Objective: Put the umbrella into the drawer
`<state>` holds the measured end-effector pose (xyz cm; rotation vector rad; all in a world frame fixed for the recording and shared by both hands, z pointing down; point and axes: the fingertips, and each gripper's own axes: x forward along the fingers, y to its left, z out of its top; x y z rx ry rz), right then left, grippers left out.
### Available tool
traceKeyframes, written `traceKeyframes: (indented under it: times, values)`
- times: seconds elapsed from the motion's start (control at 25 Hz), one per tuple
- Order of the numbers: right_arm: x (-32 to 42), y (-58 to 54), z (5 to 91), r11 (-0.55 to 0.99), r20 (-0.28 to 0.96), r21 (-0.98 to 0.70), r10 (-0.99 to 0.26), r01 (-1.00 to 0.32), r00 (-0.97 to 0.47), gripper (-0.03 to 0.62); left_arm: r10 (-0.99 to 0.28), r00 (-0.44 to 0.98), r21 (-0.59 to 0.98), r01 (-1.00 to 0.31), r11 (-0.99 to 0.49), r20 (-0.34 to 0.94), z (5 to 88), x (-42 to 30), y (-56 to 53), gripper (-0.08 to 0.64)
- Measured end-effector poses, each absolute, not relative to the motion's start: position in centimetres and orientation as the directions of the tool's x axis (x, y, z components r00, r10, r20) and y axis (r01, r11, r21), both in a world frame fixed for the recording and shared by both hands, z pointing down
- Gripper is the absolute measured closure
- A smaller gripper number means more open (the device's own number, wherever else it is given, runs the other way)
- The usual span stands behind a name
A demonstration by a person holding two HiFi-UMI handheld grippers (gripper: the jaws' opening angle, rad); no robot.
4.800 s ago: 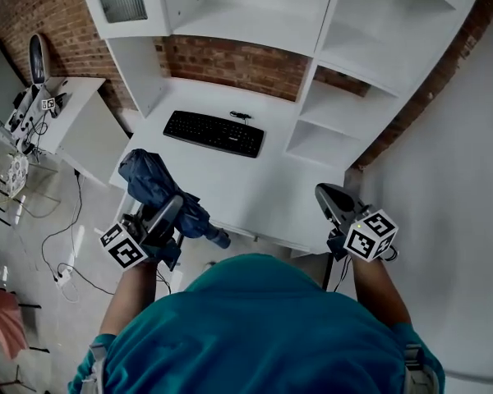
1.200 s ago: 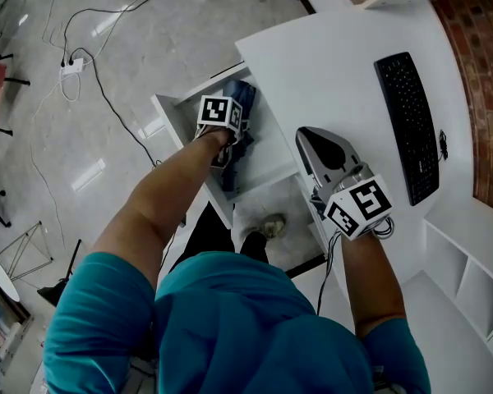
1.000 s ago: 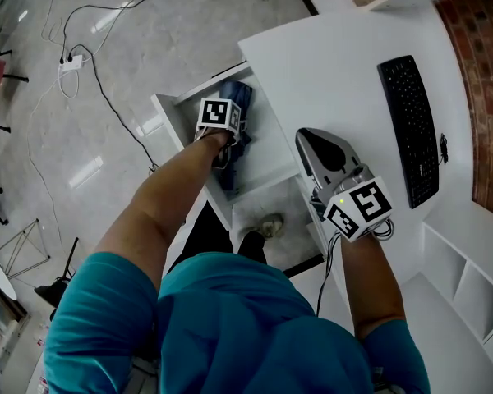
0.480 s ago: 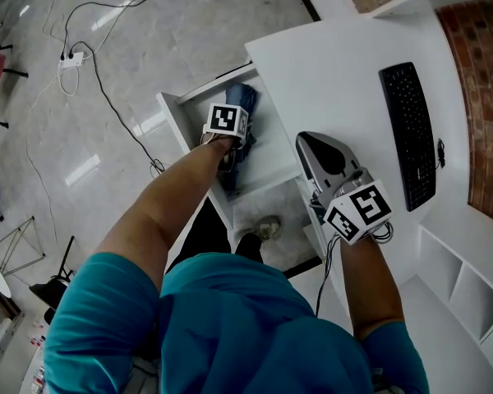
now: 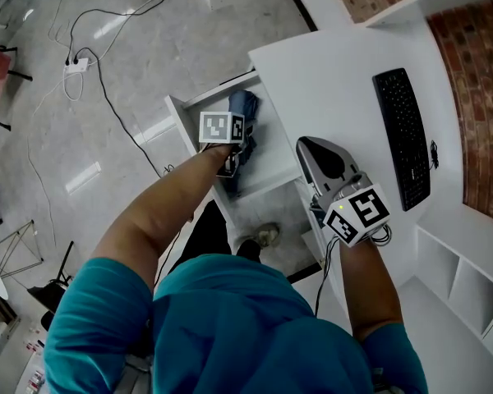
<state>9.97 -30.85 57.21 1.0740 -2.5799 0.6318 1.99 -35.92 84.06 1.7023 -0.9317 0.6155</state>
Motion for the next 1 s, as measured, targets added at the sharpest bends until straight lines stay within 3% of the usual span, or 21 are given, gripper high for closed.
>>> traceKeyframes:
  times: [0.36, 0.68, 1.0]
  values:
    - [10.4, -29.5, 53.7, 0.617, 0.389, -0.258, -0.638, -0.743, -0.664, 0.569, -0.463, 0.605, 0.558, -0.791, -0.252, 0.648, 74.6, 0.7, -38.0, 0.244]
    - [10.9, -27.5, 48.6, 0.598, 0.344, -0.248, -0.681, -0.762, -0.647, 0.569, -0.56, 0.682, 0.494, -0.729, -0.473, 0.47, 61.7, -0.5, -36.5, 0.252]
    - [11.8, -24.9, 42.3, 0.617, 0.272, -0.192, -0.714, -0.763, -0.645, 0.569, -0.62, 0.755, 0.304, -0.654, -0.693, 0.212, 45.9, -1.3, -31.7, 0.408]
